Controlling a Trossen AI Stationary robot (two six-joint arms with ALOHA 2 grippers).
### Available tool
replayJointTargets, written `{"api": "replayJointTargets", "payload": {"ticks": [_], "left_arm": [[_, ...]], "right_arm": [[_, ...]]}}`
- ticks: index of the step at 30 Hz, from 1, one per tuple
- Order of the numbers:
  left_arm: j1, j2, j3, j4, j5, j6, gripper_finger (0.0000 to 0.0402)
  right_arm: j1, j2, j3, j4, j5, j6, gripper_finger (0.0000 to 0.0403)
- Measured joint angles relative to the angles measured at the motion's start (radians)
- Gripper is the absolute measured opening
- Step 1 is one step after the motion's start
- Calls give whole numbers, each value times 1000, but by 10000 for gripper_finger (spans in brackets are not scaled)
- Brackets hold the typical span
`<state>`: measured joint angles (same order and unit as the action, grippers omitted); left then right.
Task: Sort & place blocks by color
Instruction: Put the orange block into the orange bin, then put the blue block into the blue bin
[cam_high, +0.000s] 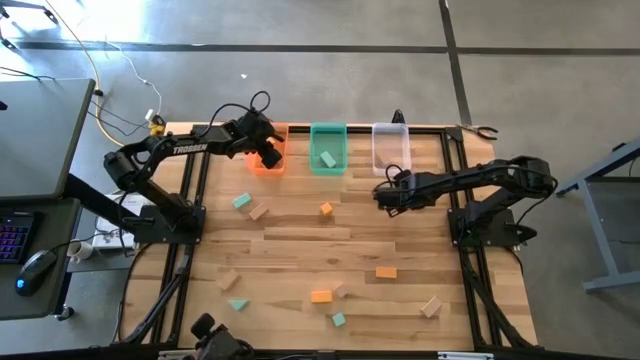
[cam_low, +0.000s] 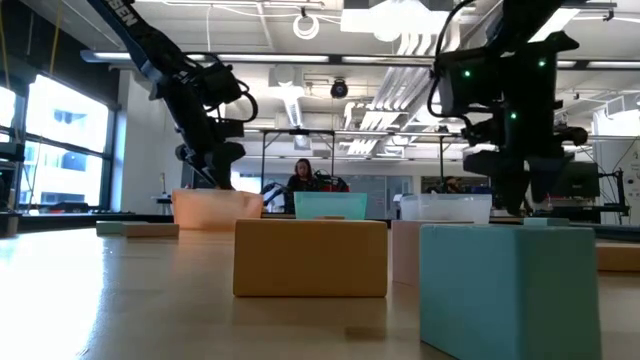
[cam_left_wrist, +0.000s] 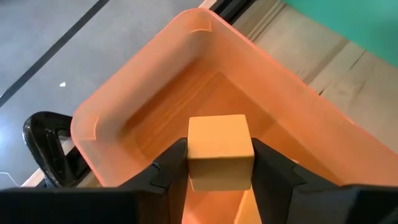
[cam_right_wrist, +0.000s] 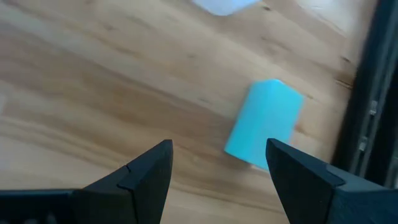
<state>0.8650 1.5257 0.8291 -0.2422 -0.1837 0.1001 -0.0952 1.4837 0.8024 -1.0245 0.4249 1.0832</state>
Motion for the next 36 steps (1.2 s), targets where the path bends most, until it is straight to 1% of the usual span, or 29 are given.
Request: {"api": "replayJointTargets", "payload": {"ticks": [3,7,13,18,20,26,31,36], "left_arm": [[1,0,0,3,0,0,144],[0,0,0,3,0,0,171],[0,0,0,8,-1,0,193],[0,0,0,21,-2,-1,201],[-2,0,1,22,-2,4,201],[-9,0,17,21,-2,8,200],[-10,-1,34,22,-2,8,201],[-12,-1,46,22,-2,8,201]], "right_arm": [[0,0,0,-63,39,75,245],[0,0,0,-125,46,179,245],[0,0,0,-123,67,311,245],[0,2,0,-127,84,365,245],[0,2,-14,-111,94,389,245],[-9,3,-163,42,76,442,243],[-17,0,-217,119,92,446,225],[-39,0,-243,122,97,437,178]]}}
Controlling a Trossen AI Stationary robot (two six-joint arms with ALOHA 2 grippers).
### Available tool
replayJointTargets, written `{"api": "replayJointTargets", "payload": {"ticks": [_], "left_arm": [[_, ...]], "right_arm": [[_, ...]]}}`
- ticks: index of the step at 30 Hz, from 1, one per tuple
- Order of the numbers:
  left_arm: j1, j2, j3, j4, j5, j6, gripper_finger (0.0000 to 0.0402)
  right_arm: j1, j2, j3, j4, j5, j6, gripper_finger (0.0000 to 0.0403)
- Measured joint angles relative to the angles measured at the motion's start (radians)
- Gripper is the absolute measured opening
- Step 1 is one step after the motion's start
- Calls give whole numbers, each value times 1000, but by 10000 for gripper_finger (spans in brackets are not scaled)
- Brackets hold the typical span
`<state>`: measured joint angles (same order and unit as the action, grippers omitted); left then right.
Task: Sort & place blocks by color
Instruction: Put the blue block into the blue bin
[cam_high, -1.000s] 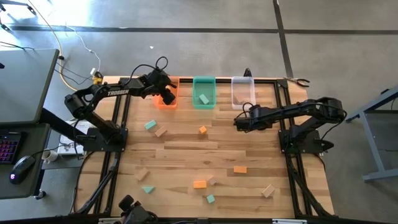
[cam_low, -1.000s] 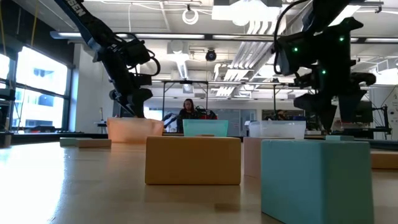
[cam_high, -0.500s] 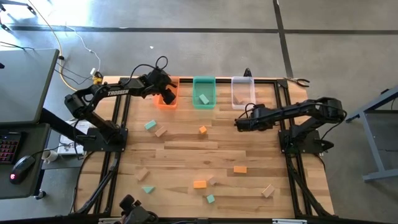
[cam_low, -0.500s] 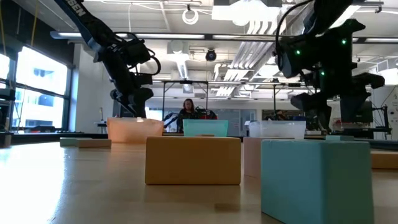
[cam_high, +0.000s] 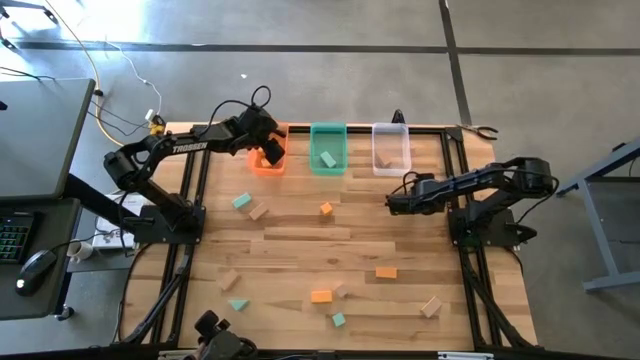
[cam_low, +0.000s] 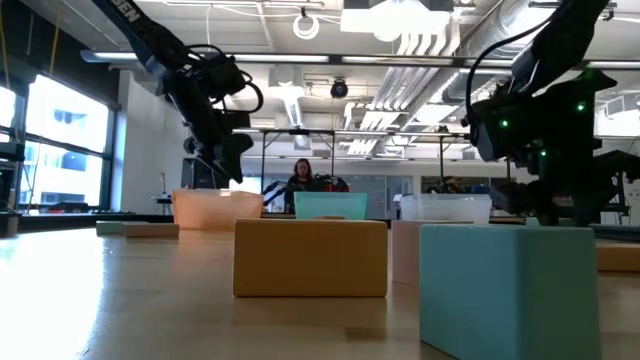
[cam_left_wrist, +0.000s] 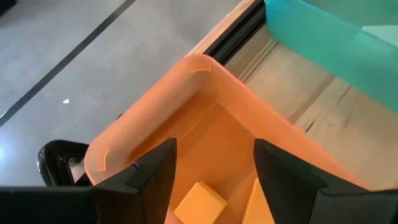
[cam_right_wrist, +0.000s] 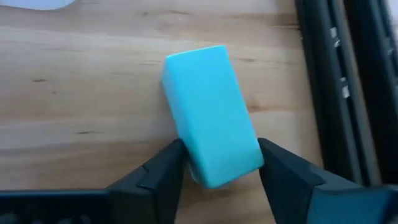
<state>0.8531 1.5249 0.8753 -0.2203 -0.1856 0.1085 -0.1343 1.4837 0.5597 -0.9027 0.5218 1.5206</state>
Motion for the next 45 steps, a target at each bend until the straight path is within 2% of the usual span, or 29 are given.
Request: {"api": "replayJointTargets", "payload": {"ticks": [5,16,20,26,33,39,45], "left_arm": [[-18,0,2,5,0,0,201],[-37,0,2,5,7,-1,201],[-49,-3,2,3,76,0,200],[-59,-3,2,7,239,0,203],[-84,-3,2,56,425,-2,212],[-124,-3,2,105,454,-51,232],[-164,-3,55,114,454,-53,257]], "right_arm": [[-3,-1,-1,-7,11,-46,112],[4,0,97,-12,-33,-201,110],[35,0,156,-4,-33,-244,111],[84,0,275,3,-19,-329,110],[112,0,391,30,68,-475,110],[87,0,420,168,63,-678,110],[15,0,421,394,-32,-920,110]]}}
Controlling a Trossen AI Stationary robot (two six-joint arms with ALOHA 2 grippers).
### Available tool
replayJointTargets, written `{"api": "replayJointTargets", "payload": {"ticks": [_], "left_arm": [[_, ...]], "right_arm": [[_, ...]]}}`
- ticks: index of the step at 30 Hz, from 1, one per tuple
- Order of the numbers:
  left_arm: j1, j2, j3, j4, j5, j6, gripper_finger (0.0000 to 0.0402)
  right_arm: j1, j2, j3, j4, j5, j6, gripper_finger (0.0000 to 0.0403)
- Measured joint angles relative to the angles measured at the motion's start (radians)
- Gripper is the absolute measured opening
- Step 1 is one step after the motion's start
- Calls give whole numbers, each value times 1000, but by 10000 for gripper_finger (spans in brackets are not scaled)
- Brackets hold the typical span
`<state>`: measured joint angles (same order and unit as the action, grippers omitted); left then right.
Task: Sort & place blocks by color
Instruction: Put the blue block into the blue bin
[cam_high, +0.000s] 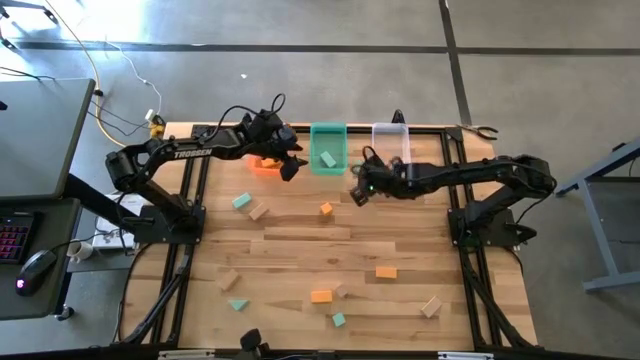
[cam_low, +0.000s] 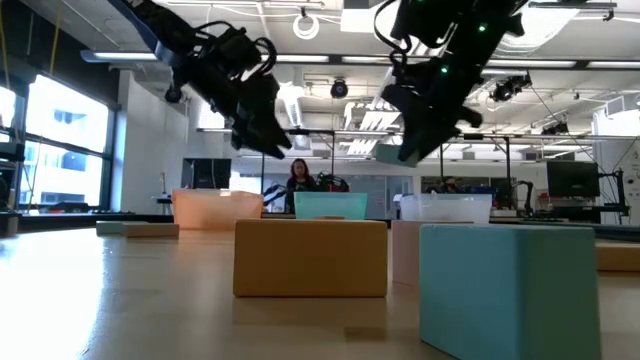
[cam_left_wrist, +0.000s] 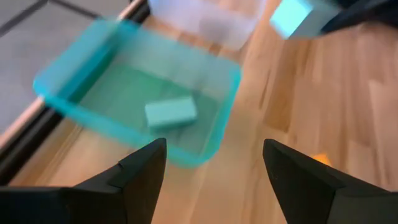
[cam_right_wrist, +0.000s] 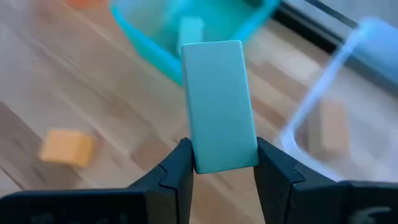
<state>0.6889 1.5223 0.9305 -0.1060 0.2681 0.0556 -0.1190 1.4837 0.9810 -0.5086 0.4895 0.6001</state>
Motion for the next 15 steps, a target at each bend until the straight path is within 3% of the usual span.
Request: {"api": "replayJointTargets", "payload": {"ticks": [8,15], "left_arm": [[-25,0,93,0,5,8,262],[-15,-8,106,-117,-14,8,262]], "right_arm": [[-125,0,0,291,-158,-236,110],[-196,40,0,497,-199,-295,110]]}}
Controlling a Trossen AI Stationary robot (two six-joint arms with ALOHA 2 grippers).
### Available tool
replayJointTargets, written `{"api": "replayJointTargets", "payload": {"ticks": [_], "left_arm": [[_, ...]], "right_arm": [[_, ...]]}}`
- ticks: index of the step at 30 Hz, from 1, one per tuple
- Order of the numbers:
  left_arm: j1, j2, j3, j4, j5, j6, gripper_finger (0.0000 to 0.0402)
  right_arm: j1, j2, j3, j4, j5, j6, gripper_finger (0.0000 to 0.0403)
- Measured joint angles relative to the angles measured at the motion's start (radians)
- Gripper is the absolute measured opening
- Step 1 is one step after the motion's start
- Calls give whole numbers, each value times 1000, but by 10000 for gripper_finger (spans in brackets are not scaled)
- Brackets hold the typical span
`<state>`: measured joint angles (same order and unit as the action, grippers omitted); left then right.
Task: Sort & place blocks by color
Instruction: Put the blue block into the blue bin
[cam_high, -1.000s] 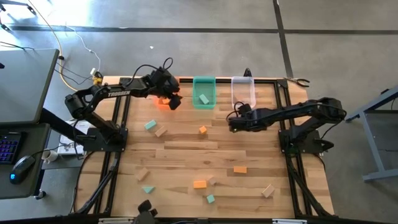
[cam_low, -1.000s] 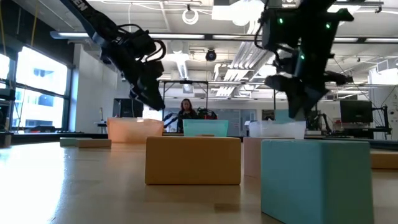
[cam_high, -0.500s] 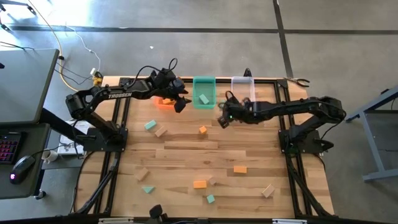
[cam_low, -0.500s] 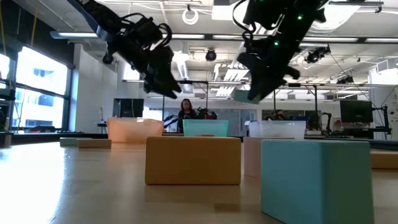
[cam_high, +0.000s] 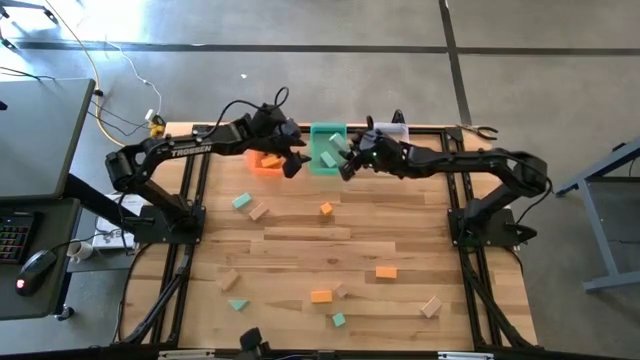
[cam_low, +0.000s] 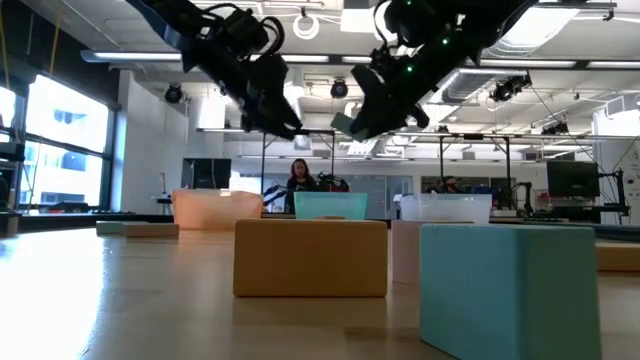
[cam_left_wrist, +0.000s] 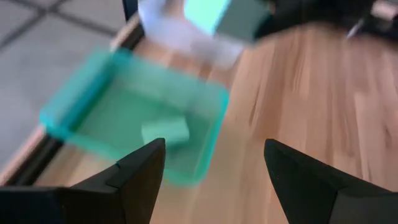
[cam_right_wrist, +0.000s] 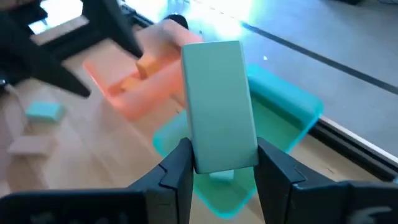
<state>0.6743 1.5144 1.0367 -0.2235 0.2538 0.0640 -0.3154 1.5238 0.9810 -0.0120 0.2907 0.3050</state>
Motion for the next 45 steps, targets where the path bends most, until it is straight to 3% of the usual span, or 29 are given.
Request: {"api": "replayJointTargets", "payload": {"ticks": [9,16,20,27,31,45], "left_arm": [[-16,-43,0,-305,-26,19,262],[-83,-78,-14,-426,-197,1,262],[-114,-101,-61,-486,-240,-27,262],[-163,-152,-155,-563,-244,-112,262],[-187,-192,-193,-598,-244,-171,262],[-239,-227,-272,-626,-242,-284,262]], "right_arm": [[-32,161,0,166,-57,9,110],[-53,258,0,219,-92,35,110],[-75,266,0,221,-102,38,110],[-120,266,0,218,-171,66,119],[-131,266,0,217,-176,78,141],[-120,264,0,267,-194,-17,150]]}}
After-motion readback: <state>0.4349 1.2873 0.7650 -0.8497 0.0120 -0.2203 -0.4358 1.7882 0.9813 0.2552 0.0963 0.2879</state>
